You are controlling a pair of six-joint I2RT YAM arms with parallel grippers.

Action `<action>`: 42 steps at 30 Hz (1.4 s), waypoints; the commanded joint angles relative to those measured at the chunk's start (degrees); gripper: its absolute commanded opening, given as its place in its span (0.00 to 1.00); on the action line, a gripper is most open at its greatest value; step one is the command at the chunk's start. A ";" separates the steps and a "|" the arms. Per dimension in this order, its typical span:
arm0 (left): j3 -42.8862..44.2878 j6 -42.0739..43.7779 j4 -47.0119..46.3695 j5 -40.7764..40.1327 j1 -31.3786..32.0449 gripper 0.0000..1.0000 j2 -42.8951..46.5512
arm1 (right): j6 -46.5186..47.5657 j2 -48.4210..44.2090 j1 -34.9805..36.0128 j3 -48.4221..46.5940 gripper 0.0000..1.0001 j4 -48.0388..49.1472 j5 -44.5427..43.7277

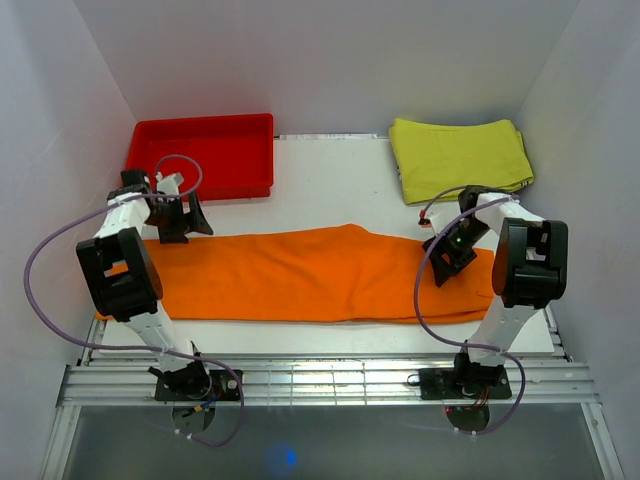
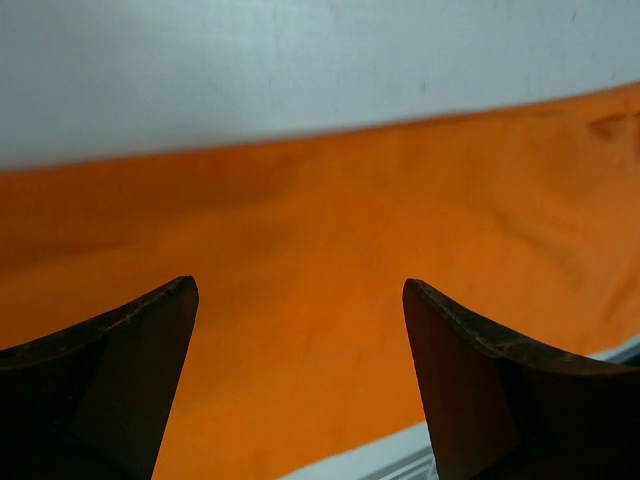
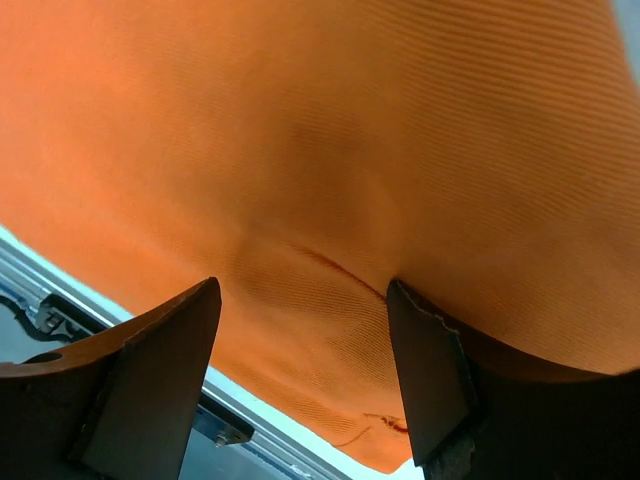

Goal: Fold and stack the trousers
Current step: Fold the trousers

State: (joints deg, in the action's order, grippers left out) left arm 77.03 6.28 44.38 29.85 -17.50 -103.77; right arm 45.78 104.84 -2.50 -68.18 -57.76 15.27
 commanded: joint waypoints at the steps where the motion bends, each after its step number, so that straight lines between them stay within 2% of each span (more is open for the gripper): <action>1: -4.16 8.03 8.44 2.77 0.10 0.93 6.20 | -1.04 3.70 -4.08 -0.71 0.74 6.78 -10.68; 4: -9.61 10.06 5.56 0.48 0.27 0.89 5.60 | -1.74 8.09 -8.04 -3.18 0.73 5.91 -12.10; 8: -11.56 7.79 0.90 -1.02 1.23 0.82 -1.69 | -1.22 9.16 -10.15 -6.00 0.73 4.23 -11.75; 12: -6.65 3.66 -3.77 -1.46 6.66 0.79 -9.16 | -0.43 8.98 -10.50 -5.65 0.73 5.55 -15.00; 14: -0.85 2.07 -4.65 -2.68 8.52 0.78 -13.71 | -0.34 9.59 -11.38 -5.82 0.73 6.07 -17.11; 19: 10.57 -1.45 -1.33 -2.33 9.15 0.79 -16.12 | -1.30 10.39 -11.65 -8.89 0.73 5.29 -16.94; 23: 12.70 -0.05 3.95 -3.56 4.68 0.83 -12.43 | -2.36 10.74 -11.65 -13.72 0.73 1.86 -13.69; 26: 13.93 3.28 6.68 -7.33 -0.68 0.84 -10.06 | -2.45 10.21 -11.30 -15.14 0.73 0.54 -12.37; 31: 18.76 8.56 7.99 -12.17 -7.81 0.86 -10.83 | -2.10 9.77 -9.81 -15.40 0.75 -1.30 -11.75; 32: 20.07 9.96 8.61 -12.44 -8.25 0.85 -11.54 | -2.01 9.77 -9.54 -15.58 0.77 -1.57 -11.84; 33: 22.17 10.50 9.14 -12.88 -8.86 0.85 -12.24 | -2.10 9.77 -9.36 -15.75 0.92 -1.92 -11.84; 34: 22.98 11.03 9.58 -14.45 -9.04 0.85 -12.86 | -2.10 10.03 -9.19 -16.10 0.98 -2.36 -11.58; 36: 24.03 12.43 9.67 -15.86 -9.57 0.84 -14.44 | -2.27 10.12 -8.84 -17.50 0.94 -3.67 -11.14; 42: 25.18 13.40 9.32 -17.10 -11.86 0.82 -17.95 | -2.36 9.60 -8.22 -20.49 0.94 -6.40 -10.87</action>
State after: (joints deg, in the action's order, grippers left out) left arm 101.23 17.67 52.47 14.41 -28.36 -120.05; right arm 42.85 114.80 -10.92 -85.76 -61.63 3.20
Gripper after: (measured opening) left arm 0.825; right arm 0.939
